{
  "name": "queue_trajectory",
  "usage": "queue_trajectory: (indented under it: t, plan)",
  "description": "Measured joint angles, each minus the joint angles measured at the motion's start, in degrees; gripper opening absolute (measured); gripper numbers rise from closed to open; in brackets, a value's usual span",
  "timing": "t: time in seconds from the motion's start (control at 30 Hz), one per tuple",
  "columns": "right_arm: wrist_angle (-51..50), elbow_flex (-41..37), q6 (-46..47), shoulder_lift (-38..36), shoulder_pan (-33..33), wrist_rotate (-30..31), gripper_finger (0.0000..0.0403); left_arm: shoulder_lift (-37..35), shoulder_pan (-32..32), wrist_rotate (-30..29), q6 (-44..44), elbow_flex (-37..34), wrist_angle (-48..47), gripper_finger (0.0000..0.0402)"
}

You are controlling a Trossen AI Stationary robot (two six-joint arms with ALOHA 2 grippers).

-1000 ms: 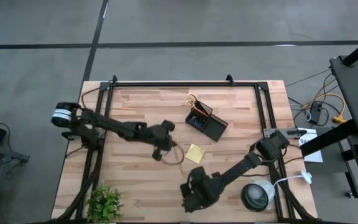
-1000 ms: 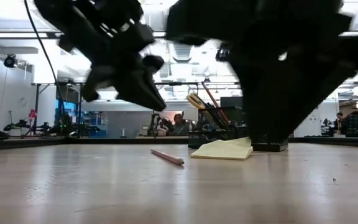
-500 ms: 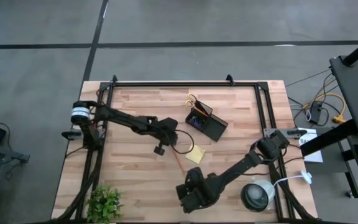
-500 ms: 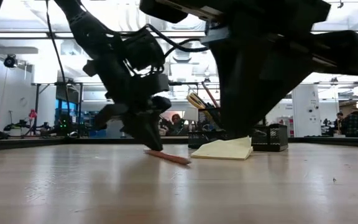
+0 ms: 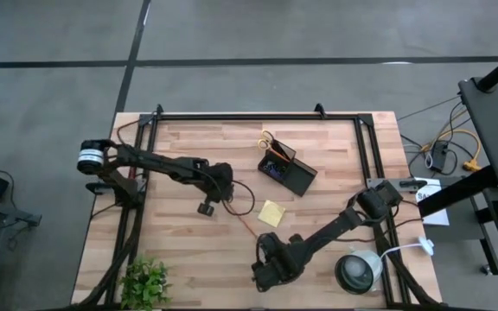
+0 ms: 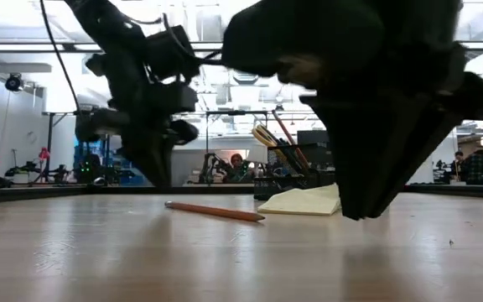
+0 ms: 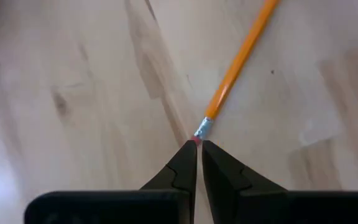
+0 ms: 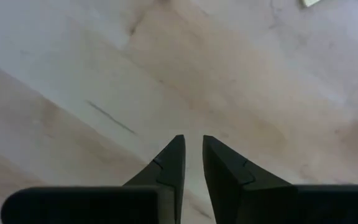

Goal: Pick and place office supplies into organizer
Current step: Put the yellow pencil into the black desk organizer

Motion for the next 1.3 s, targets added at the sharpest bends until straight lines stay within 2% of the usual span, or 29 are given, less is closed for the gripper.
queue_trajectory:
  t: [0.1,0.23,0.33,0.53,0.73,0.83,1.0,1.3]
  plan:
    - [2.8,-2.6,-6.0,-2.2,-3.0,-3.3,0.0036,-4.5,0.0,1.0,-3.9,0.0,-2.2,0.0011]
    - [12.8,-7.7,-14.3,-6.0,-7.9,-6.7,0.0013,-11.5,0.0,8.4,-9.8,-1.1,-2.3,0.0011]
    - [19.5,-11.5,-18.3,-8.9,-10.7,-9.6,0.0009,-16.9,0.0,11.8,-15.7,-3.1,-2.0,0.0011]
    - [22.4,-15.2,-23.1,-11.2,-11.6,-12.5,0.0008,-27.2,-0.7,12.7,-27.4,-9.9,-0.6,0.0011]
    - [27.1,-18.0,-24.5,-11.3,-11.6,-12.6,0.0008,-35.3,-1.5,12.8,-36.1,-18.2,7.4,0.0011]
    - [28.3,-18.4,-25.1,-11.3,-12.1,-12.4,0.0008,-37.6,-1.5,12.6,-38.8,-21.5,10.8,0.0011]
    - [28.1,-18.6,-26.6,-11.3,-13.0,-11.9,0.0008,-38.9,-1.6,10.9,-39.6,-24.7,11.3,0.0011]
    - [30.6,-18.7,-29.5,-9.1,-14.2,-12.9,0.0008,-36.9,-1.5,10.5,-39.6,-25.7,14.0,0.0011]
